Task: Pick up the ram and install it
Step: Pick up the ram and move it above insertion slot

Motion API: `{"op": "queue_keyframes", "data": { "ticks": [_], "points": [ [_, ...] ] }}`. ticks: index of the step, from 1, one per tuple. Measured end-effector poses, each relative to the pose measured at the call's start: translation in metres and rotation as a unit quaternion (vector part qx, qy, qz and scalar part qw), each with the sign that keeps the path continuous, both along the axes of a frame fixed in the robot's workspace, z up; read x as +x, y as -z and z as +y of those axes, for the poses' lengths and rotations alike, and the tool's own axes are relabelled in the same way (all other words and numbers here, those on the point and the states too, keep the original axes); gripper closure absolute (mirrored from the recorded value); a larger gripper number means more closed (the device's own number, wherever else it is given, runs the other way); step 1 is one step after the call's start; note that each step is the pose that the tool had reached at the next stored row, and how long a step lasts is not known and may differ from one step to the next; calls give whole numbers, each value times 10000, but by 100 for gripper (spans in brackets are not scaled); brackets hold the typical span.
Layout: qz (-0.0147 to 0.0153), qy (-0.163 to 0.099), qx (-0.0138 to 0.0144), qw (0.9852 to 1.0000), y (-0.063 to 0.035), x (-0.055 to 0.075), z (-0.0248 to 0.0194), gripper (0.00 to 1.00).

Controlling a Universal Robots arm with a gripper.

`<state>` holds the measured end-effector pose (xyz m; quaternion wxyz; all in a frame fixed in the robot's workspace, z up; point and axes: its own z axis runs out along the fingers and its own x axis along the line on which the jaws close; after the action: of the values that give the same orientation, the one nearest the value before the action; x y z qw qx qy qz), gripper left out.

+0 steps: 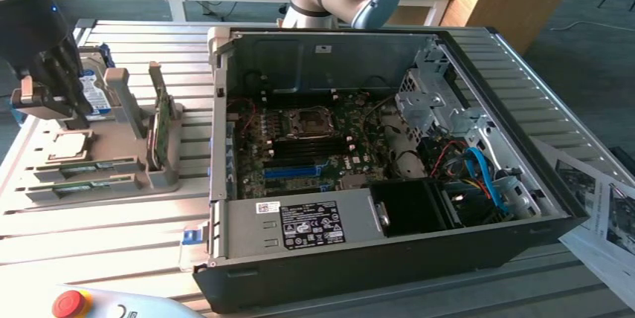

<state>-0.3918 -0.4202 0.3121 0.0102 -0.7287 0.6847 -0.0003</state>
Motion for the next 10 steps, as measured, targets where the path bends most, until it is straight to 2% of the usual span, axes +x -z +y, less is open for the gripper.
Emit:
{"op": "queue_keyframes", "data": {
  "ticks": [10],
  "points": [
    [0,1,0,10000,-1,-7,-65,68]
  ]
}}
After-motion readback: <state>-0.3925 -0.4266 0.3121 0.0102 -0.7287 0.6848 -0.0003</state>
